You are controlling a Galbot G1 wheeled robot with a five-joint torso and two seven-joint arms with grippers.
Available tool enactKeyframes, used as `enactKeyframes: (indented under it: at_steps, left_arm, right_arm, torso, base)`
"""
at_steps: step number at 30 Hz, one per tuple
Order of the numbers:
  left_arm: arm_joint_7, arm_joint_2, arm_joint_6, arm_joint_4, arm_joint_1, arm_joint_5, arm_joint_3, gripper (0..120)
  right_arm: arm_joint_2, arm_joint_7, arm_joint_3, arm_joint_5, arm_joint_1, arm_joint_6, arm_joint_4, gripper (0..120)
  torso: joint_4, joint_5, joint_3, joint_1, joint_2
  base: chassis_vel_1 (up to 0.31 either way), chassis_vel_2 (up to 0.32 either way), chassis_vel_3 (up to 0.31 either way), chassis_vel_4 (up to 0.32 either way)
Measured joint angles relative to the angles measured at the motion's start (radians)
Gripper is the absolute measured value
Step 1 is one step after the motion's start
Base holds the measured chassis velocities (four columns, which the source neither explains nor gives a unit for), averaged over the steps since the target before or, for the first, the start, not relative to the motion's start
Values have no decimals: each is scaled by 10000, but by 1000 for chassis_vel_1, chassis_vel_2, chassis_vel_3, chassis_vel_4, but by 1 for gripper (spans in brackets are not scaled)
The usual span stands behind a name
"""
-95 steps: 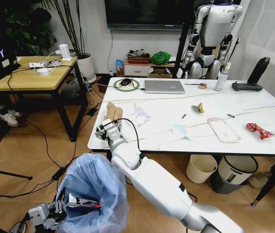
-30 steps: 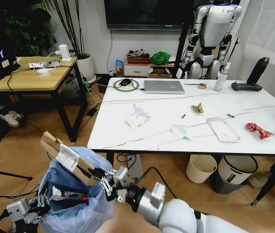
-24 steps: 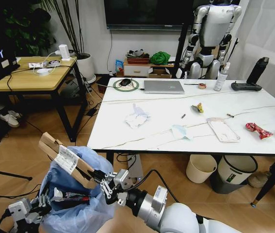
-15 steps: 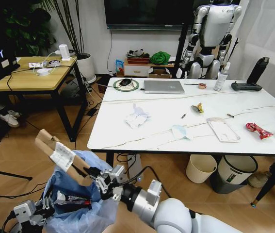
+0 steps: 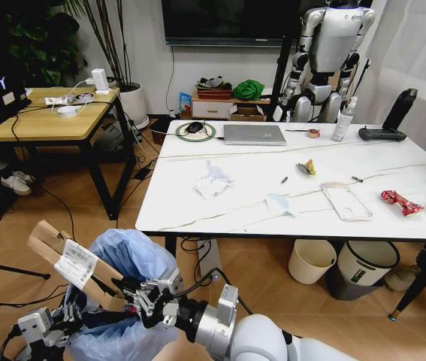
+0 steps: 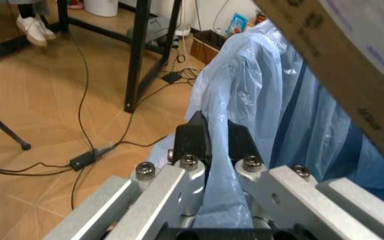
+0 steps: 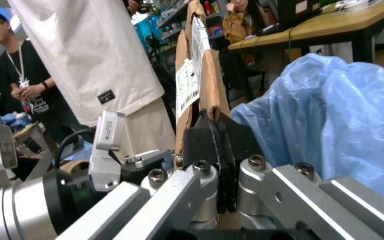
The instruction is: Pick up the trash bin and place the trash from the table into it.
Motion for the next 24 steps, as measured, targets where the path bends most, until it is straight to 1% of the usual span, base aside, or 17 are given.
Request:
enactKeyframes:
  at_steps: [3, 10, 12, 14, 17, 18, 19, 21, 22, 23, 24]
  left_arm:
    - [-12, 88, 35, -18, 21, -129, -99, 0]
    - [-36, 137, 92, -33, -4, -205, -115, 0]
    - [-37, 142, 94, -35, -4, -210, -116, 0]
    - [-40, 148, 99, -43, -5, -218, -117, 0]
    - [-44, 162, 113, -49, -5, -222, -117, 0]
    - [-44, 162, 113, -49, -5, -222, -117, 0]
    - [-46, 166, 117, -49, -5, -223, -116, 0]
    - [-49, 170, 122, -49, -13, -223, -101, 0]
    - [-52, 175, 125, -49, -19, -224, -80, 0]
    - [-53, 181, 126, -48, -23, -223, -58, 0]
    - [-53, 184, 126, -44, -28, -218, -34, 0]
  right_arm:
    - [-178, -66, 188, -272, -254, 139, 75, 0]
    - [-250, -175, 309, -567, -419, 193, 86, 0]
    - [-266, -175, 329, -639, -446, 209, 71, 2]
    - [-282, -169, 381, -695, -478, 218, 49, 10]
    - [-279, -79, 518, -715, -483, 227, 50, 25]
    - [-279, -79, 518, -715, -483, 227, 50, 25]
    - [-279, -52, 546, -733, -483, 231, 55, 28]
    - [-272, 7, 649, -815, -482, 262, 73, 36]
    - [-244, 52, 776, -847, -480, 276, 96, 40]
    - [-199, 82, 951, -866, -465, 279, 126, 47]
    - [-142, 101, 1130, -894, -438, 284, 142, 50]
  torso:
    - [0, 0, 0, 0, 0]
    - [0, 0, 0, 0, 0]
    - [0, 0, 0, 0, 0]
    - [0, 0, 0, 0, 0]
    - [0, 0, 0, 0, 0]
    - [0, 0, 0, 0, 0]
    - [0, 0, 0, 0, 0]
    - [0, 0, 0, 0, 0]
    - [0, 0, 0, 0, 0]
    - [0, 0, 0, 0, 0]
    - [-1, 0, 0, 0, 0]
  base:
    - [0, 0, 0, 0]
    - [0, 0, 0, 0]
    - [0, 0, 0, 0]
    - [0, 0, 0, 0]
    - [0, 0, 0, 0]
    - [0, 0, 0, 0]
    - [0, 0, 0, 0]
    - [0, 0, 0, 0]
    - [0, 0, 0, 0]
    - [0, 0, 0, 0]
    - [0, 0, 0, 0]
